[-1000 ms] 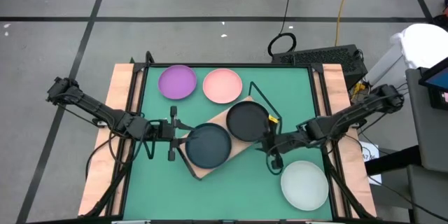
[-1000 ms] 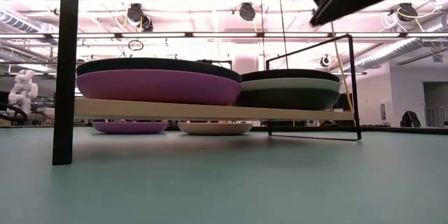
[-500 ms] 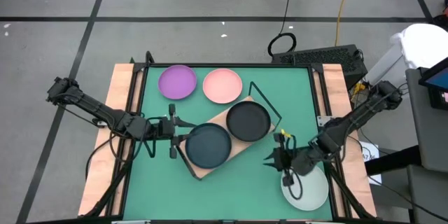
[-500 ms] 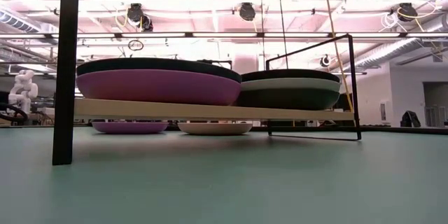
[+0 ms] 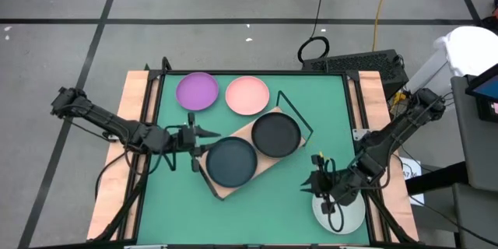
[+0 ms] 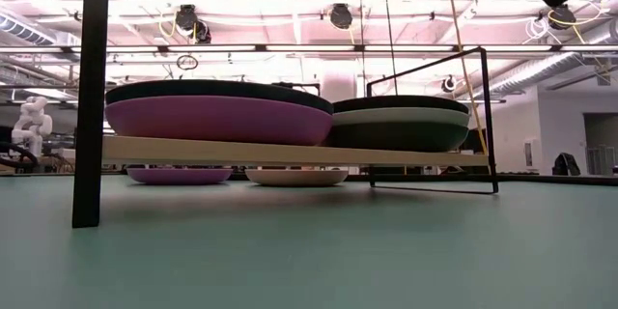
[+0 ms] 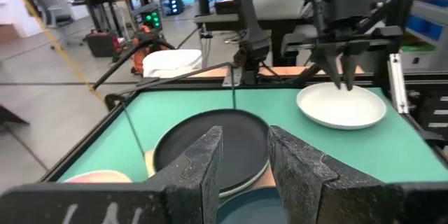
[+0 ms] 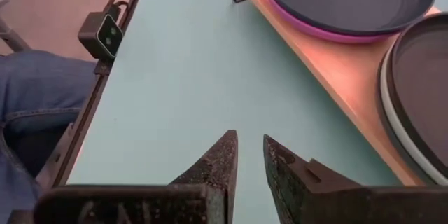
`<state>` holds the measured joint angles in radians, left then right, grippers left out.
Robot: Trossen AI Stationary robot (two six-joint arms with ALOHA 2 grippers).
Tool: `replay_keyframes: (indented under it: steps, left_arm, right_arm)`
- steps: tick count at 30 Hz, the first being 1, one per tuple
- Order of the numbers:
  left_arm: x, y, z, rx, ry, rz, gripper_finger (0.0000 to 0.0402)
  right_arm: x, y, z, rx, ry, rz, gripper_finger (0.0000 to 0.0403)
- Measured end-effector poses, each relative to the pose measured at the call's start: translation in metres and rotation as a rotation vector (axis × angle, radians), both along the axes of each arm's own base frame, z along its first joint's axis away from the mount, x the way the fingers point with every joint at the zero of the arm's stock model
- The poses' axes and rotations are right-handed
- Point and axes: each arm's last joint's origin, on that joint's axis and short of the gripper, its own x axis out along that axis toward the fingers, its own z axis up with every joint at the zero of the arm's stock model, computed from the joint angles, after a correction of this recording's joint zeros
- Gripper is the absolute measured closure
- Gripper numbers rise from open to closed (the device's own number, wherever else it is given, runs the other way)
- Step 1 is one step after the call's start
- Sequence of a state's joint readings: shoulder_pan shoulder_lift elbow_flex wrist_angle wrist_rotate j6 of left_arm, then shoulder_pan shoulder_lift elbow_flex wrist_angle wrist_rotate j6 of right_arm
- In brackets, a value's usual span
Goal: Place and stack plates onto a shelf
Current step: Stack the gray plate on top of the blue plate on the shelf
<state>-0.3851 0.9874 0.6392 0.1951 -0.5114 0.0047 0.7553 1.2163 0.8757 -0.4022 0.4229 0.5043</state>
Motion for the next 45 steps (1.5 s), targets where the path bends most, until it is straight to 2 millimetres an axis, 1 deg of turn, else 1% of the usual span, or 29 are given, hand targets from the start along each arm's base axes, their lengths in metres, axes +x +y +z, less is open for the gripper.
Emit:
replay_keyframes:
  steps: [6, 11, 16, 21, 27, 33, 37, 42, 45]
  left_arm:
    - [0.000, 0.009, -0.003, -0.004, 0.020, 0.158, 0.0279]
    - [0.000, 0.016, -0.004, 0.017, 0.027, 0.274, 0.0279]
    - [-0.001, 0.024, -0.011, -0.032, 0.057, 0.388, 0.0279]
    - [-0.001, 0.039, -0.018, -0.077, 0.105, 0.480, 0.0279]
    - [-0.003, 0.059, -0.030, -0.125, 0.211, 0.535, 0.0279]
    - [-0.004, 0.086, -0.031, -0.192, 0.191, 0.676, 0.0279]
    - [-0.006, 0.100, -0.031, -0.230, 0.158, 0.781, 0.0279]
    - [-0.008, 0.109, -0.035, -0.185, 0.210, 0.824, 0.0279]
    - [-0.009, 0.109, -0.037, -0.207, 0.231, 0.824, 0.0279]
  right_arm:
    - [0.000, -0.001, 0.000, -0.045, -0.017, 0.013, 0.0346]
    - [0.000, -0.001, 0.000, -0.048, -0.016, 0.018, 0.0346]
    - [0.000, -0.001, 0.000, -0.045, -0.015, 0.017, 0.0346]
    - [0.000, -0.001, 0.000, -0.048, -0.011, 0.018, 0.0346]
    - [-0.001, -0.002, -0.001, -0.059, 0.000, 0.018, 0.0346]
    - [-0.001, -0.002, -0.001, -0.078, -0.004, 0.034, 0.0346]
    - [-0.001, -0.002, -0.001, -0.083, -0.005, 0.038, 0.0346]
    - [0.000, -0.001, -0.001, -0.102, -0.010, 0.056, 0.0346]
    - [0.000, -0.001, -0.001, -0.126, -0.014, 0.078, 0.0346]
